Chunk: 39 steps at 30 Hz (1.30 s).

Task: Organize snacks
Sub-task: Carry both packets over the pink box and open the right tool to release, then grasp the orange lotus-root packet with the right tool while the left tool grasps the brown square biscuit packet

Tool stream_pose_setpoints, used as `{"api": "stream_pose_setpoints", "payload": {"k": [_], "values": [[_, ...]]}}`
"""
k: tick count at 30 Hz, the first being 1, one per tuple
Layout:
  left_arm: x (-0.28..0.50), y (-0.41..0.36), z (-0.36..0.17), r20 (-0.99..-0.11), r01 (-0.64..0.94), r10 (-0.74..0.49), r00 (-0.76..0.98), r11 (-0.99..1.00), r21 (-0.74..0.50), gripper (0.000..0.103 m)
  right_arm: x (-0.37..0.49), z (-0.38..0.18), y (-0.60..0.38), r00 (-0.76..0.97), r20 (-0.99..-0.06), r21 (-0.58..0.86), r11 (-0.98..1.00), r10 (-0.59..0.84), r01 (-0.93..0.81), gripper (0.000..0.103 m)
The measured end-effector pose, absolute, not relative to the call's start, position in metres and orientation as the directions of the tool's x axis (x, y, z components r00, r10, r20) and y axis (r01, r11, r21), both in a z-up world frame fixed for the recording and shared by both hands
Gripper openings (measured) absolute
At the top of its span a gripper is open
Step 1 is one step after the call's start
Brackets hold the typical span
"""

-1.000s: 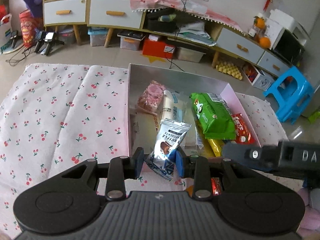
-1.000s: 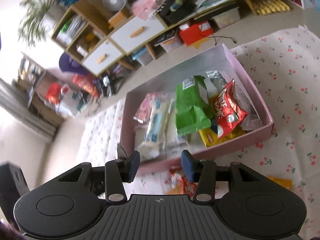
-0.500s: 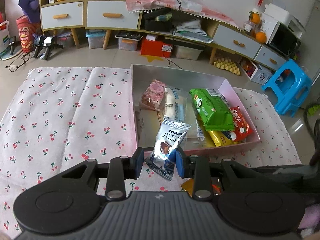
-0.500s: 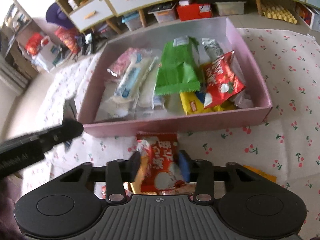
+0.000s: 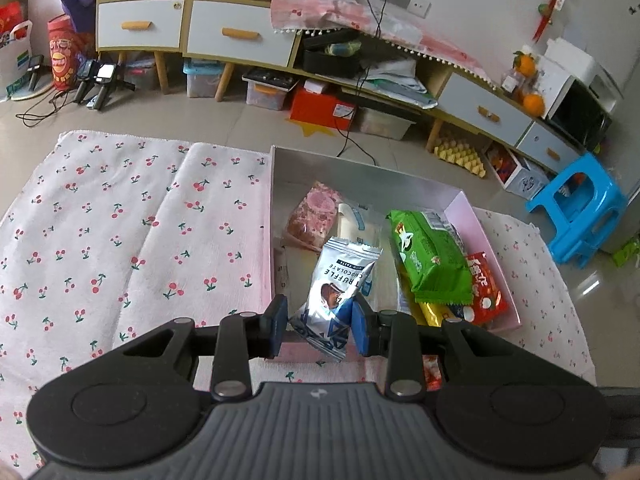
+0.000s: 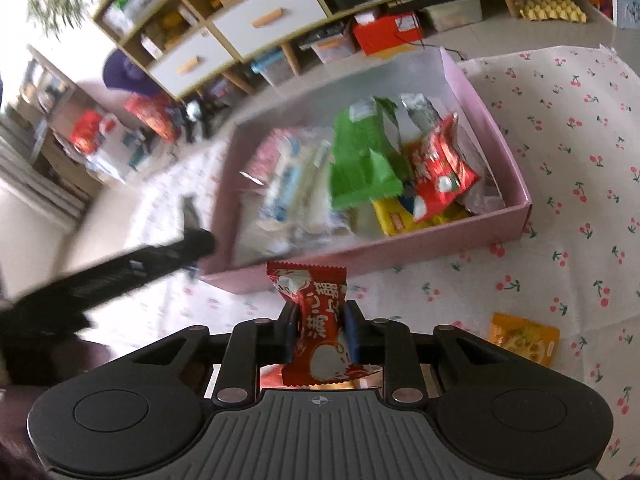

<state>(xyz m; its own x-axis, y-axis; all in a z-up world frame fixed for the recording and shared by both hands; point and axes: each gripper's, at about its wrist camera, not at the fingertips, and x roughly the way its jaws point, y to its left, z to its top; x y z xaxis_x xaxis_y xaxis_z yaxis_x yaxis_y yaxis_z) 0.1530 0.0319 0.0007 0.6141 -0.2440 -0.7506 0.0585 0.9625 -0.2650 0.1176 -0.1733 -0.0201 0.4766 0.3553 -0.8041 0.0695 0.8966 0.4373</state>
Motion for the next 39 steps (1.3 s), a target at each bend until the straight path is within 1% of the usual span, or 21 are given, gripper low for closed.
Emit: {"api": "stream_pose_setpoints", "payload": {"k": [4, 8, 10, 11, 12, 16, 18, 23, 27, 29, 31, 34, 37, 39], "values": [[0.155, 0.034, -0.001, -0.744, 0.047, -0.242, 0.623, 0.961, -0.274, 0.030, 0.119, 0.001, -0.175, 0.556, -0.739, 0.489, 0.871, 0.380, 0.054, 0.024], [0.158, 0.034, -0.002, -0.719, 0.048, -0.249, 0.649, 0.957, -0.288, 0.031, 0.130, 0.002, -0.179, 0.612, -0.700, 0.522, 0.848, 0.368, 0.087, 0.024], [0.160, 0.033, -0.003, -0.694, 0.068, -0.261, 0.671, 0.954, -0.293, 0.034, 0.135, -0.002, -0.181, 0.624, -0.692, 0.537, 0.837, 0.363, 0.109, 0.024], [0.160, 0.032, -0.004, -0.688, 0.068, -0.257, 0.679, 0.955, -0.289, 0.041, 0.138, -0.005, -0.182, 0.629, -0.689, 0.542, 0.832, 0.361, 0.116, 0.024], [0.160, 0.032, -0.004, -0.687, 0.063, -0.247, 0.684, 0.957, -0.282, 0.044, 0.140, -0.006, -0.182, 0.633, -0.686, 0.546, 0.829, 0.359, 0.122, 0.024], [0.159, 0.029, -0.005, -0.698, 0.074, -0.238, 0.675, 0.963, -0.258, 0.048, 0.146, -0.011, -0.181, 0.643, -0.676, 0.560, 0.818, 0.360, 0.132, 0.024], [0.157, 0.029, -0.004, -0.708, 0.072, -0.220, 0.671, 0.970, -0.233, 0.054, 0.147, -0.012, -0.178, 0.650, -0.675, 0.553, 0.823, 0.349, 0.133, 0.024], [0.153, 0.034, -0.004, -0.731, 0.069, -0.204, 0.651, 0.975, -0.211, 0.057, 0.155, -0.015, -0.169, 0.673, -0.664, 0.526, 0.843, 0.326, 0.111, 0.024], [0.150, 0.038, -0.005, -0.740, 0.073, -0.198, 0.643, 0.977, -0.198, 0.057, 0.156, -0.017, -0.168, 0.703, -0.633, 0.539, 0.837, 0.323, 0.101, 0.028], [0.150, 0.041, -0.005, -0.743, 0.073, -0.198, 0.640, 0.978, -0.197, 0.058, 0.156, -0.016, -0.170, 0.703, -0.628, 0.555, 0.825, 0.333, 0.104, 0.036], [0.149, 0.042, -0.005, -0.744, 0.072, -0.195, 0.639, 0.978, -0.195, 0.059, 0.155, -0.014, -0.171, 0.704, -0.619, 0.563, 0.822, 0.348, 0.088, 0.036], [0.148, 0.042, -0.004, -0.746, 0.066, -0.189, 0.638, 0.979, -0.192, 0.063, 0.154, -0.011, -0.171, 0.700, -0.624, 0.551, 0.831, 0.346, 0.081, 0.037], [0.145, 0.041, -0.003, -0.748, 0.074, -0.196, 0.634, 0.978, -0.193, 0.064, 0.151, -0.010, -0.172, 0.697, -0.624, 0.557, 0.827, 0.354, 0.079, 0.047], [0.142, 0.039, -0.002, -0.748, 0.084, -0.195, 0.634, 0.979, -0.184, 0.066, 0.148, -0.008, -0.172, 0.695, -0.627, 0.550, 0.832, 0.352, 0.075, 0.049]]}}
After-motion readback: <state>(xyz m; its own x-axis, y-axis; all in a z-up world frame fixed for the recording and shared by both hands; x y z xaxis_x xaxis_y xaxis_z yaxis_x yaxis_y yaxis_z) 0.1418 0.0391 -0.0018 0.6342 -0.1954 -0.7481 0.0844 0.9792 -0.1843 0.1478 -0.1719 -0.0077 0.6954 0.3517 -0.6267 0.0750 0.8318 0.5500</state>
